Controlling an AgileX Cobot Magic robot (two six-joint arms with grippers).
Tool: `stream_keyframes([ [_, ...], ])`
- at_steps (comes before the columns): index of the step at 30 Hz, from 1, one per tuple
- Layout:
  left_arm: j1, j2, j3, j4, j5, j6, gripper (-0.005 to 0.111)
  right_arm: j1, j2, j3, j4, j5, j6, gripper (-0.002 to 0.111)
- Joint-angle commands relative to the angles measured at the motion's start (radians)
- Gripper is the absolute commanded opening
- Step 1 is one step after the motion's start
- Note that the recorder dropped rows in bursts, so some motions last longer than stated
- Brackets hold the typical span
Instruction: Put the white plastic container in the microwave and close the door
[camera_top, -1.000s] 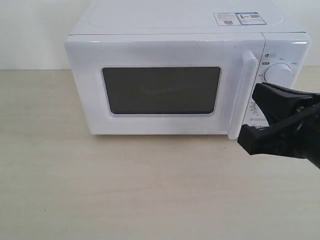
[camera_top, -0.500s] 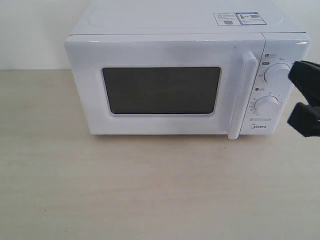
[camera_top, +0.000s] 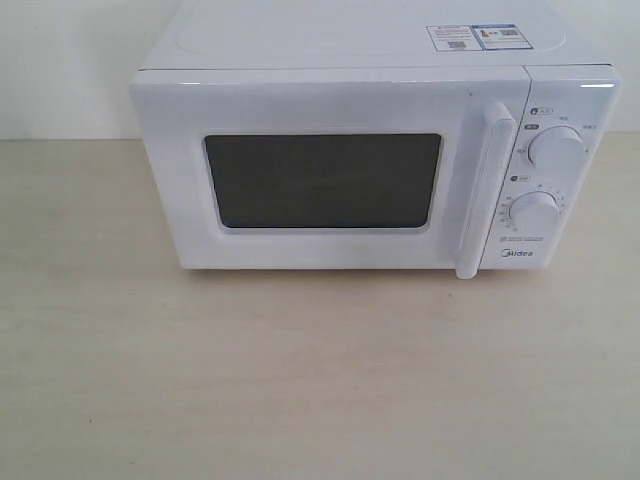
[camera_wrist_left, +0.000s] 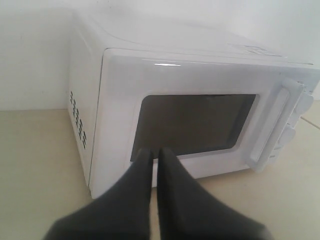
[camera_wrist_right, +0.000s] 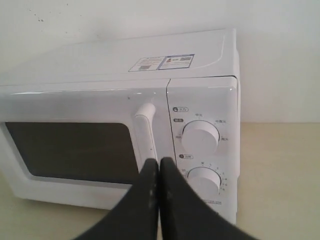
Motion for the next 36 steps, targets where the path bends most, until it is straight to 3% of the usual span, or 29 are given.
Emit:
stream_keyframes([
  [1,0.002,-0.005,0.005,-0.006,-0.010,0.004,0.004,-0.038,-0.003,0.006,-0.012,0.044,-0.011,0.000],
  [6,0.002,-0.005,0.005,-0.006,-0.010,0.004,0.004,-0.038,-0.003,0.006,-0.031,0.032,-0.009,0.000],
  [9,0.002,-0.005,0.005,-0.006,-0.010,0.004,0.004,-0.038,-0.021,0.006,-0.188,0.032,0.055,0.000],
  [11,0.002,-0.005,0.005,-0.006,-0.010,0.004,0.004,-0.038,-0.046,0.006,-0.344,0.036,0.215,0.000],
  [16,0.002,-0.005,0.005,-0.006,-0.010,0.004,0.004,-0.038,-0.138,0.032,-0.940,0.039,0.853,0.000],
  [19,0.002,-0.005,0.005,-0.006,-0.010,0.004,0.004,-0.038,-0.196,0.056,-1.112,0.039,1.053,0.000],
  [36,0.002,-0.005,0.005,-0.006,-0.010,0.004,0.004,-0.038,-0.391,0.234,-1.162,0.038,1.074,0.000],
])
